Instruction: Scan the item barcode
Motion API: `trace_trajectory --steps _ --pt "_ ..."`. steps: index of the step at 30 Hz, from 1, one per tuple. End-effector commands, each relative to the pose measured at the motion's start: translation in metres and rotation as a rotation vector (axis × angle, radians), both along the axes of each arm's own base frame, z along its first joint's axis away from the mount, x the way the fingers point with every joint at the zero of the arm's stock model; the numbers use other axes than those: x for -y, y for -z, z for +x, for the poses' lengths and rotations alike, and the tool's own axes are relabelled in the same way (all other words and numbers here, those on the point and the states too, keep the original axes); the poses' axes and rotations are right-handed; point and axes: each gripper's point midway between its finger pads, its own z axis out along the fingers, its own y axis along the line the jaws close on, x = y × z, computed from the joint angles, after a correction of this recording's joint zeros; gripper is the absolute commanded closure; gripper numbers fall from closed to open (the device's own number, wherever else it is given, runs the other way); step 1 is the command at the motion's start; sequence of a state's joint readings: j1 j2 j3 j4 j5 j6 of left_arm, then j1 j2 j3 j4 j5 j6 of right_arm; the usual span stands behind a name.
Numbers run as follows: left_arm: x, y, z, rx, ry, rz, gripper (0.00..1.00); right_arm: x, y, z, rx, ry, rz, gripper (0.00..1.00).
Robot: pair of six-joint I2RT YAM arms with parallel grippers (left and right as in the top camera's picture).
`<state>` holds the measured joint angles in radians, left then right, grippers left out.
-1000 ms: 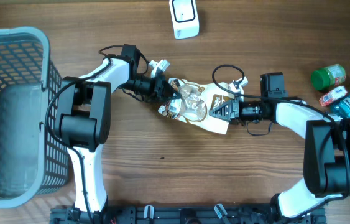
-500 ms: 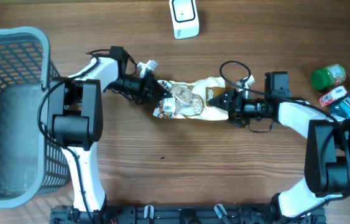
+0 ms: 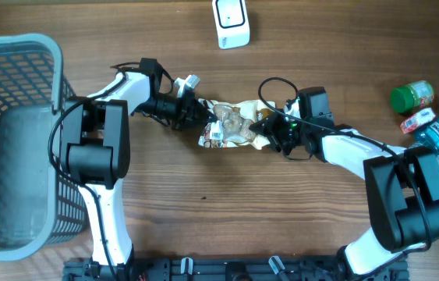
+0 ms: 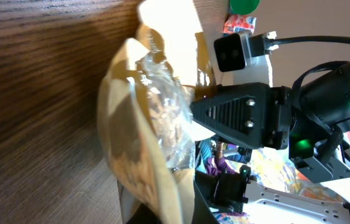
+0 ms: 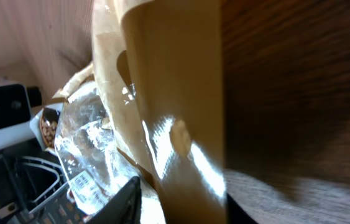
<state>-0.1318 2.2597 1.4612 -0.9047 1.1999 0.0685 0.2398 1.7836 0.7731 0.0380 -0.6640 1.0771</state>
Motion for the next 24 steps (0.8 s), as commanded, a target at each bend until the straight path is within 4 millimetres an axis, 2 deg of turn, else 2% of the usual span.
trace_trajectory --steps 1,2,5,7,8,10,13,16,17,18,20,21,24 --pt "0.007 -0.001 -0.005 -0.026 0.007 -0.038 0.96 -0.002 -0.006 0.004 0.054 -0.022 -0.018 0.88" --pt "0.007 -0.001 -0.005 -0.025 0.007 -0.037 0.96 -0.002 -0.006 0.004 0.064 -0.032 -0.022 0.95" --pt "0.006 -0.001 -0.005 -0.024 0.007 -0.036 0.96 -0.003 -0.007 0.005 0.094 -0.054 -0.026 0.95" --pt "0.006 0.000 -0.005 -0.024 0.007 -0.034 0.74 -0.005 -0.011 0.008 0.145 -0.087 -0.024 0.95" --pt "0.006 0.000 -0.005 -0.024 0.007 -0.033 0.68 -0.007 -0.015 0.009 0.176 -0.112 -0.017 0.95" --pt "0.006 0.000 -0.004 -0.023 0.007 -0.033 0.69 -0.009 -0.016 0.007 0.195 -0.138 -0.014 0.95" --pt "0.006 0.000 -0.004 -0.023 0.008 -0.034 0.94 0.006 -0.006 0.002 0.149 -0.128 -0.048 0.95" --pt "0.006 0.000 -0.004 -0.023 0.007 -0.033 0.96 0.033 0.004 0.000 0.118 -0.109 -0.092 0.95" --pt "0.006 0.000 -0.004 -0.023 0.007 -0.033 0.96 0.038 0.004 0.000 0.125 -0.118 -0.089 0.91" --pt "0.006 0.000 -0.004 -0.023 0.007 -0.033 0.96 0.047 0.006 -0.003 0.103 -0.109 -0.092 0.71" --pt "0.006 0.000 -0.004 -0.023 0.007 -0.034 0.96 0.068 0.016 -0.010 0.043 -0.080 -0.130 0.00" --pt "0.006 0.000 -0.004 -0.023 0.007 -0.034 0.96 0.078 0.021 -0.015 0.012 -0.068 -0.155 0.00" --pt "0.006 0.000 -0.003 -0.023 0.005 -0.034 0.96 0.089 0.032 -0.032 -0.072 -0.067 -0.206 0.00"
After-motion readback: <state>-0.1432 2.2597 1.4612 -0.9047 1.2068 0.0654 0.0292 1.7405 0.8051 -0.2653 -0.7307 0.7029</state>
